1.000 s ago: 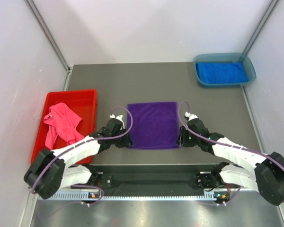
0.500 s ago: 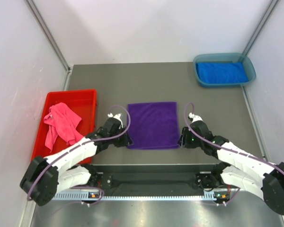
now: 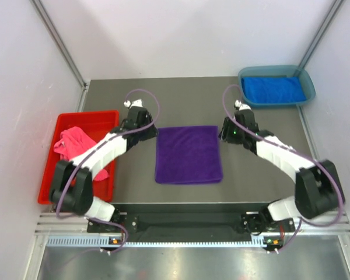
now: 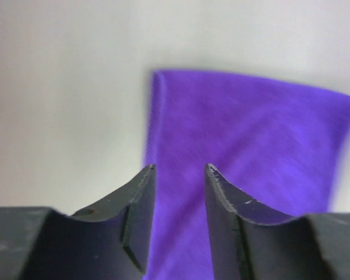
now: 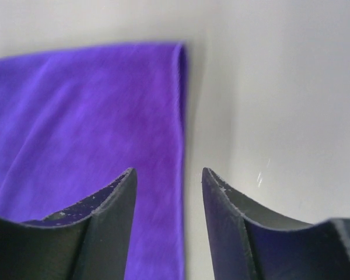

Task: Fold and stack the towels
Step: Fold the towel

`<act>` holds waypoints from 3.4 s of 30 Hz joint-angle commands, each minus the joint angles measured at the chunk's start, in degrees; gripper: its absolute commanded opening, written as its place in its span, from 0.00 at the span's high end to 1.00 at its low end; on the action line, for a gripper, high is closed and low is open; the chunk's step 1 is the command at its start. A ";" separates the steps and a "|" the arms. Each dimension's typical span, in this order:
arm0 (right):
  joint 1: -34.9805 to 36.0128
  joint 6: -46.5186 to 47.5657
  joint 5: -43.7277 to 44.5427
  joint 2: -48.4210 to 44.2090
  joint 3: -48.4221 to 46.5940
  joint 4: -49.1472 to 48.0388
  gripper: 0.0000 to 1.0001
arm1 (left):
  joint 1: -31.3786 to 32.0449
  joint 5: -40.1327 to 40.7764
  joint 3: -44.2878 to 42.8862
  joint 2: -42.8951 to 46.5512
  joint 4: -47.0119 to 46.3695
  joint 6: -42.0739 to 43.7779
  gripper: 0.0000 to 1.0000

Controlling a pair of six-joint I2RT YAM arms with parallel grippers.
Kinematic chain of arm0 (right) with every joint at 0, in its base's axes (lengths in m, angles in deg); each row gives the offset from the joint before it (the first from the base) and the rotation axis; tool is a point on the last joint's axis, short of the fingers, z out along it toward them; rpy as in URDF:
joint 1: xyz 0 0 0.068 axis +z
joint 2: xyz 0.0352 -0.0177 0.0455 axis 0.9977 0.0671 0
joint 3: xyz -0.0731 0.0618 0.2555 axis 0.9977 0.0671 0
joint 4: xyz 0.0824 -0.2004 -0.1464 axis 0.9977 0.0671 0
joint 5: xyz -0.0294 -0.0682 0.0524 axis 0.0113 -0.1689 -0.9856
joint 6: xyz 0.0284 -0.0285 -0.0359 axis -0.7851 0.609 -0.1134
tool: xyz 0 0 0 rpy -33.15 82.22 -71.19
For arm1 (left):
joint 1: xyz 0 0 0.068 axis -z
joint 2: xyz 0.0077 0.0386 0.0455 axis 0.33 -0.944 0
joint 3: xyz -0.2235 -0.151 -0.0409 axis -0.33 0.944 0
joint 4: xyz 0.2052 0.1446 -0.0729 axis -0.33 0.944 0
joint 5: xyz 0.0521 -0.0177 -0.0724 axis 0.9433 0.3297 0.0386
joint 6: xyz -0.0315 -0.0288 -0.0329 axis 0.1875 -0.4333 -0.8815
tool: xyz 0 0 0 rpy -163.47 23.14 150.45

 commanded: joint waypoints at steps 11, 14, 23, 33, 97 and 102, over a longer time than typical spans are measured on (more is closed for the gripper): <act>-4.61 4.55 -6.55 23.43 -18.53 -6.45 0.50 | -4.94 -9.41 -21.18 -24.44 2.10 13.29 0.46; -4.53 4.55 -5.94 26.69 -21.61 -4.87 0.50 | -5.46 -8.88 -23.55 -28.65 4.38 13.29 0.47; -4.44 5.69 -4.09 33.02 -26.19 -2.50 0.50 | -5.64 -8.44 -25.67 -33.68 6.41 13.90 0.49; -4.53 5.78 -3.74 35.31 -26.63 -3.11 0.51 | -5.64 -8.26 -22.78 -32.28 2.56 12.94 0.48; -2.77 8.06 0.48 34.87 -27.15 -1.62 0.61 | -4.76 -7.47 -22.25 -28.84 1.67 14.96 0.59; -2.68 8.24 0.48 35.57 -27.59 -1.36 0.66 | -4.76 -7.65 -23.56 -31.03 2.81 15.31 0.59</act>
